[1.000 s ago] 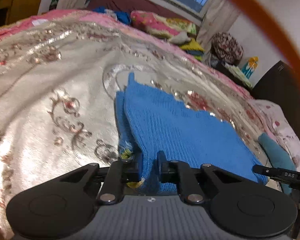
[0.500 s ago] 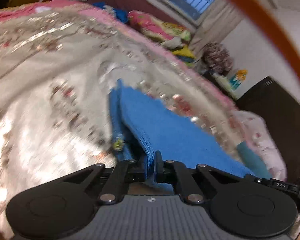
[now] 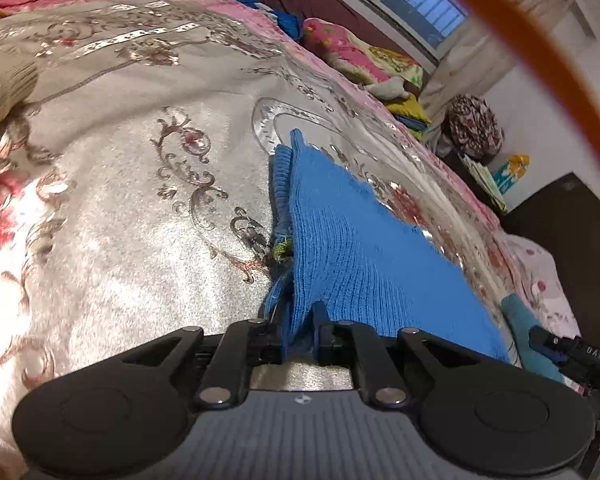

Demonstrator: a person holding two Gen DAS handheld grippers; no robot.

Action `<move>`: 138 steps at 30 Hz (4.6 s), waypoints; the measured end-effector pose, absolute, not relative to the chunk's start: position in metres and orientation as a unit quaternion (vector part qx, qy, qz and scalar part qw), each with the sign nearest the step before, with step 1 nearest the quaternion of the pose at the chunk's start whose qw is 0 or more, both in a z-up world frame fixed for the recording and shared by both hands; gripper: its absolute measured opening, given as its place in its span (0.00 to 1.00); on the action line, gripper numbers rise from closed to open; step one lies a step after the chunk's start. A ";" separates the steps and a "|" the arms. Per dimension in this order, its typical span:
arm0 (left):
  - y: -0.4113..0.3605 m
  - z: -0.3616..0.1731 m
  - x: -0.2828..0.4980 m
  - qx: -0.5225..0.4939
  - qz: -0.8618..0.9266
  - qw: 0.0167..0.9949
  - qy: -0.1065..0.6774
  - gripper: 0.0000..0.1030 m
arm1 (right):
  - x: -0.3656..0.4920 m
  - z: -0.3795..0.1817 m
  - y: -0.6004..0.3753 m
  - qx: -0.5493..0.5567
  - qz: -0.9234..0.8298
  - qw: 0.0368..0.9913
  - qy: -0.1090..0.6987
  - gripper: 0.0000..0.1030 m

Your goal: Fold small clothes

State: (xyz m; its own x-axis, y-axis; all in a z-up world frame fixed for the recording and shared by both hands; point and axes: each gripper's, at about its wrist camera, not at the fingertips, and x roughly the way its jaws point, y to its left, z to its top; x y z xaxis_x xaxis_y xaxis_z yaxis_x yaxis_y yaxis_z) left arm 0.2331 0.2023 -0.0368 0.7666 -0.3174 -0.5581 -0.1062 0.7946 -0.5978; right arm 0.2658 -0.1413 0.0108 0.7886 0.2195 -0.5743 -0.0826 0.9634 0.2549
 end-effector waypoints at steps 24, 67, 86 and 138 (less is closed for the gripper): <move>0.205 -0.042 0.235 -0.295 -0.081 0.887 0.345 0.22 | 0.373 -0.030 0.178 -0.101 0.231 0.872 0.420 0.50; 0.158 -0.036 0.221 -0.185 -0.037 0.928 0.320 0.66 | 0.371 -0.003 0.152 -0.097 0.230 0.883 0.398 0.10; 0.117 -0.014 0.235 -0.200 -0.069 0.936 0.282 0.19 | 0.368 0.042 0.044 0.033 0.255 0.891 0.375 0.10; -0.118 -0.006 0.270 0.034 -0.192 0.919 0.342 0.20 | 0.381 -0.030 -0.177 0.135 0.116 0.898 0.402 0.18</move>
State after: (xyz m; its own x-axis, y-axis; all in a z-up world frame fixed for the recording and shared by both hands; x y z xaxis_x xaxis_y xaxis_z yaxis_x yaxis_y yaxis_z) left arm 0.2699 -0.1181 -0.0061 0.6926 -0.3305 -0.6411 0.3764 0.9238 -0.0696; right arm 0.3810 -0.1771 -0.0298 0.6496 0.3171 -0.6910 -0.0991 0.9364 0.3365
